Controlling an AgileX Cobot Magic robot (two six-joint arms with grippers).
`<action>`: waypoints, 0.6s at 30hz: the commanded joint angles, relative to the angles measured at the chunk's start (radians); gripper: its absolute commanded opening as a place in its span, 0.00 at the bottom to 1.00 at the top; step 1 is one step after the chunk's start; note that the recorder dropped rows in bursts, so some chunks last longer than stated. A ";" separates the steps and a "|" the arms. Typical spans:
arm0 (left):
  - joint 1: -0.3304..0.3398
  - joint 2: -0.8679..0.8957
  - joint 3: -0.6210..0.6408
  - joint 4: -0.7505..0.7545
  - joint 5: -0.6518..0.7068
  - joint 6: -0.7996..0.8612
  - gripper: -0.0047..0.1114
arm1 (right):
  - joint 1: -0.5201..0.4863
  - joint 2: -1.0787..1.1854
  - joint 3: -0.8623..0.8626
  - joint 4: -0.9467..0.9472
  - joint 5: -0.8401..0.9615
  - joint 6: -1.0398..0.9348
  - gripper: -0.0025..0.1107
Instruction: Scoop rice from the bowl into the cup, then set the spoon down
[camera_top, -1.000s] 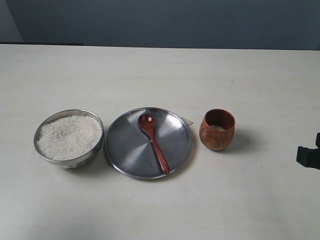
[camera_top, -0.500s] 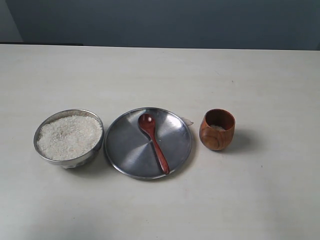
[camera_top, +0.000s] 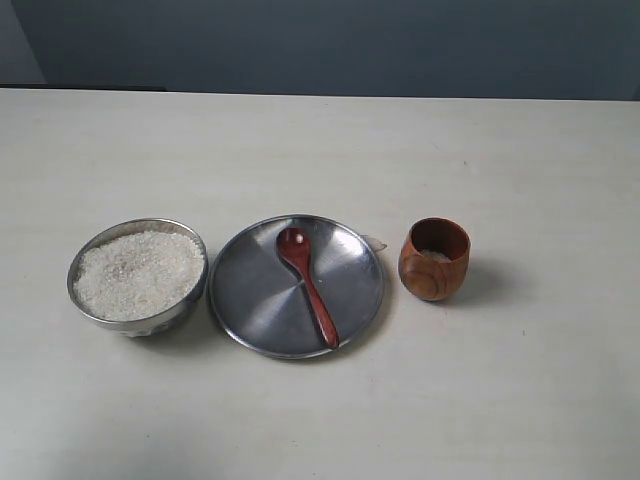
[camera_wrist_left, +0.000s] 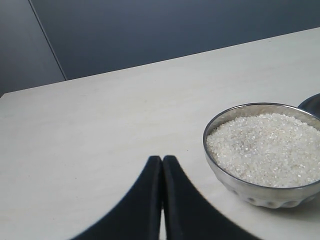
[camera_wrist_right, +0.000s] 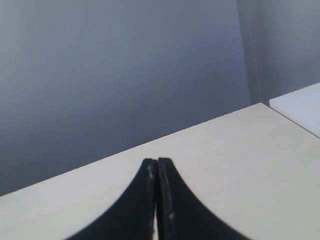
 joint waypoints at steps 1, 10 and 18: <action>-0.003 -0.006 0.005 -0.002 -0.003 0.000 0.04 | -0.051 -0.033 0.004 0.035 0.034 -0.015 0.02; -0.003 -0.006 0.005 -0.002 -0.003 0.000 0.04 | -0.053 -0.033 0.004 0.086 0.023 -0.007 0.02; -0.003 -0.006 0.005 -0.002 -0.003 0.000 0.04 | -0.050 -0.033 0.004 0.282 -0.088 -0.133 0.02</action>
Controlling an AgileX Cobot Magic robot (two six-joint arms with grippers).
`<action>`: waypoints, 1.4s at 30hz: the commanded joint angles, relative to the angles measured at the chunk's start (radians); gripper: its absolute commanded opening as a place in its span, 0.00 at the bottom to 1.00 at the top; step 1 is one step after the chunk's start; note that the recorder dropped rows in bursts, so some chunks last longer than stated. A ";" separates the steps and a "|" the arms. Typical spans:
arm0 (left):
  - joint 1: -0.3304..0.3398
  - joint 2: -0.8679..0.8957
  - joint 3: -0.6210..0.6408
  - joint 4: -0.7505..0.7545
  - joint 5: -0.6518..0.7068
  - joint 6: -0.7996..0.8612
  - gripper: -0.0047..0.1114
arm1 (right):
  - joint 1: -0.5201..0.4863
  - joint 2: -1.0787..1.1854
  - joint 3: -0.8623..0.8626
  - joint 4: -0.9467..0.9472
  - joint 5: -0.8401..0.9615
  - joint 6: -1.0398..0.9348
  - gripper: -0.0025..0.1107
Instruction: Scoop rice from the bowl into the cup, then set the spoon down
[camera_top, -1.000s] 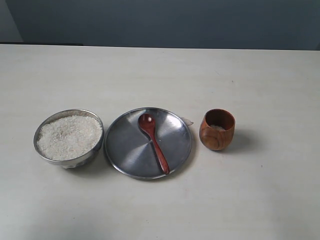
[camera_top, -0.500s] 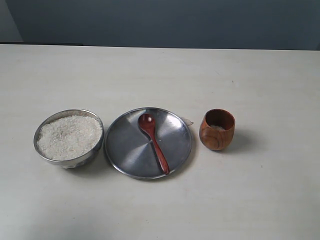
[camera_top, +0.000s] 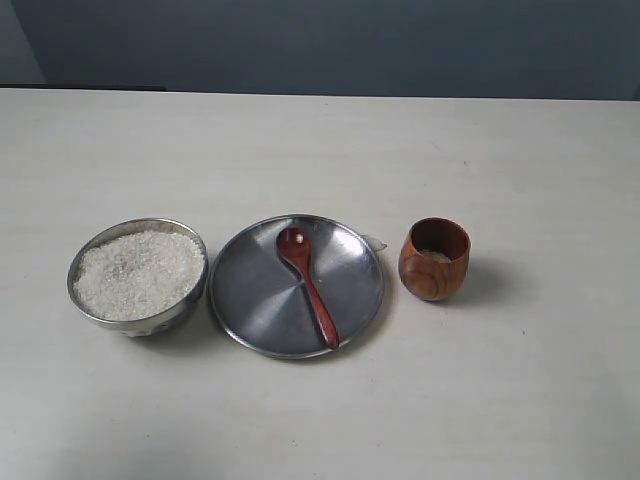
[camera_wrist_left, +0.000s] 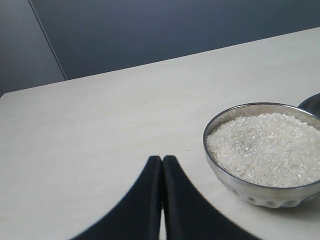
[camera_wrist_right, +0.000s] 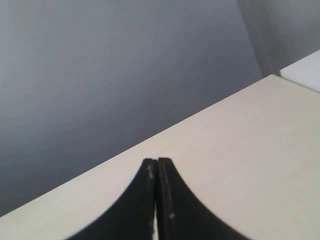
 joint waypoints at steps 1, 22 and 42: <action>-0.003 -0.006 0.005 0.000 -0.003 0.000 0.04 | -0.004 -0.005 0.004 0.243 -0.108 -0.384 0.02; -0.003 -0.006 0.005 0.005 -0.005 0.000 0.04 | -0.075 -0.005 0.088 0.641 -0.300 -1.195 0.02; -0.003 -0.006 0.005 0.005 -0.005 0.000 0.04 | -0.414 -0.005 0.276 0.641 -0.339 -1.083 0.02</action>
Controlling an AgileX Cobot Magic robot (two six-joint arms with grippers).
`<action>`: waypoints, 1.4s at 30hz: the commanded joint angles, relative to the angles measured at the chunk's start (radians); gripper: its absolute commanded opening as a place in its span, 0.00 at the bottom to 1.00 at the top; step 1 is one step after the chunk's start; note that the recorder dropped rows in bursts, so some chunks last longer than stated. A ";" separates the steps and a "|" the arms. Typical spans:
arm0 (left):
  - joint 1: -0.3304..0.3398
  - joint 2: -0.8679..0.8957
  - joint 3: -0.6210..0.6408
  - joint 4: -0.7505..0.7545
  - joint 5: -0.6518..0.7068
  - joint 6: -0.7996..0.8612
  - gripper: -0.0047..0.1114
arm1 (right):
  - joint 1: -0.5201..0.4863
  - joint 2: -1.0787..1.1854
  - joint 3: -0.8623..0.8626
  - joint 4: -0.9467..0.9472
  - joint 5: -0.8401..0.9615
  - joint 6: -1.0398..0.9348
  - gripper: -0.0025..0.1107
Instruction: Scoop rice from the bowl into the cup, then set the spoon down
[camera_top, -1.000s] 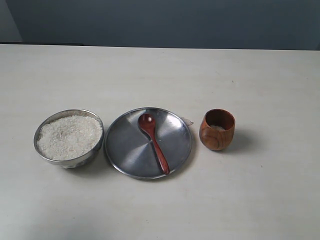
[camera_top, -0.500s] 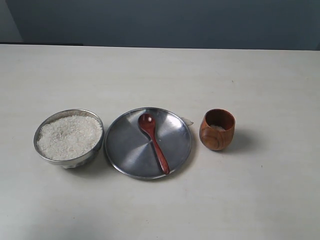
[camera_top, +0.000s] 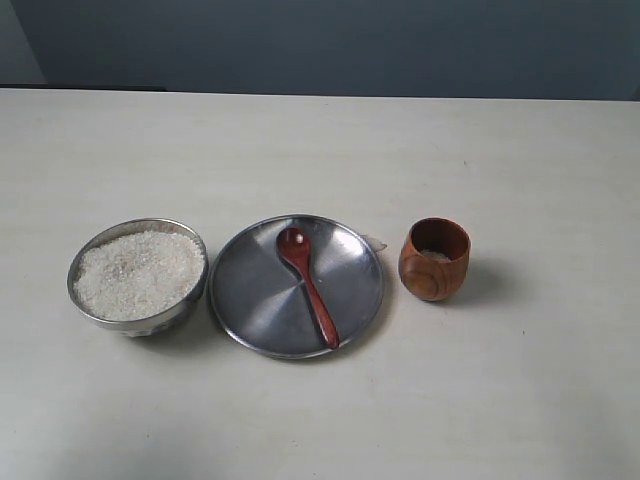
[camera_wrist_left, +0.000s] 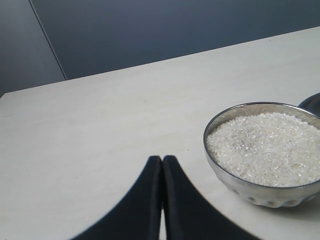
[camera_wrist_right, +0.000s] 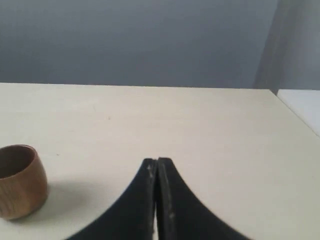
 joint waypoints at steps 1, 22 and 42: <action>-0.003 -0.006 0.005 -0.001 -0.005 0.000 0.04 | -0.062 -0.003 0.045 -0.005 -0.022 0.019 0.02; -0.003 -0.006 0.005 0.001 -0.005 0.000 0.04 | -0.092 -0.003 0.071 -0.051 -0.015 0.038 0.02; -0.003 -0.006 0.005 0.001 -0.005 0.000 0.04 | -0.092 -0.003 0.071 0.110 -0.022 -0.127 0.02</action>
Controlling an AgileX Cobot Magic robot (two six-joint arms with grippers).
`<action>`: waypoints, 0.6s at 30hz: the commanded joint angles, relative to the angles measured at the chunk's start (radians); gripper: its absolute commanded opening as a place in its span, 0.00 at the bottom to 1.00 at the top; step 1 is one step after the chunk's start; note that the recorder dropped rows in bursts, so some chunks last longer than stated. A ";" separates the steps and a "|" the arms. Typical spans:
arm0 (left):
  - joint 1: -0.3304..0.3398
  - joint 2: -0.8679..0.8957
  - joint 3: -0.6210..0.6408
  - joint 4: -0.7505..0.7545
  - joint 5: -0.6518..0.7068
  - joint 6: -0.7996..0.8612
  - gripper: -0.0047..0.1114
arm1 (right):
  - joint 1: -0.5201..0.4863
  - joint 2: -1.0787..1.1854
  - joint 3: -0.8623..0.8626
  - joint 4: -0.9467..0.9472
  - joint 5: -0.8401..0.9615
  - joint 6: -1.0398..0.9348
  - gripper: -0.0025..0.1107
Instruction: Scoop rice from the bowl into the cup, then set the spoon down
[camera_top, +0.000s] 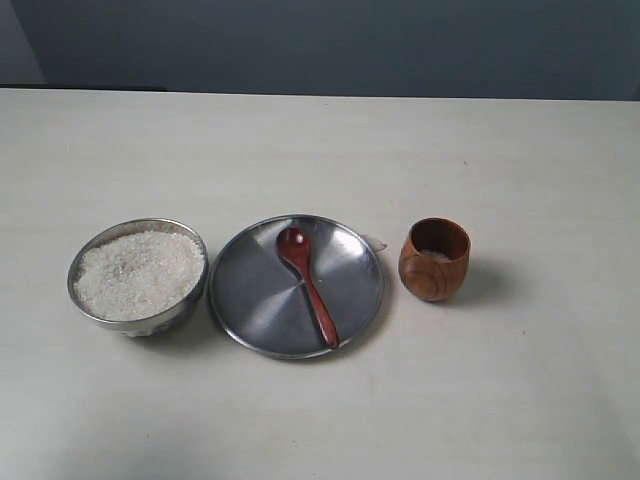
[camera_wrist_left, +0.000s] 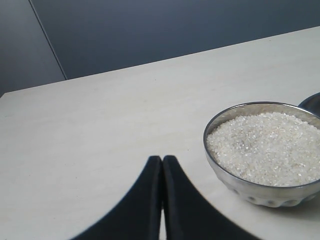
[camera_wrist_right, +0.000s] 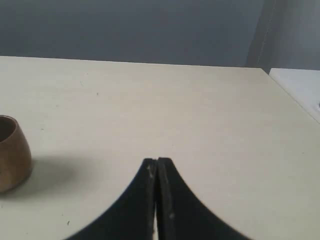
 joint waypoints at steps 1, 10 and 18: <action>-0.003 -0.006 0.005 0.001 -0.005 0.000 0.04 | -0.005 -0.003 0.005 -0.065 -0.016 0.091 0.02; -0.003 -0.006 0.005 0.001 -0.005 0.000 0.04 | -0.005 -0.003 0.005 -0.090 -0.017 0.118 0.02; -0.003 -0.006 0.005 0.001 -0.005 0.000 0.04 | -0.005 -0.003 0.005 -0.092 -0.015 0.118 0.02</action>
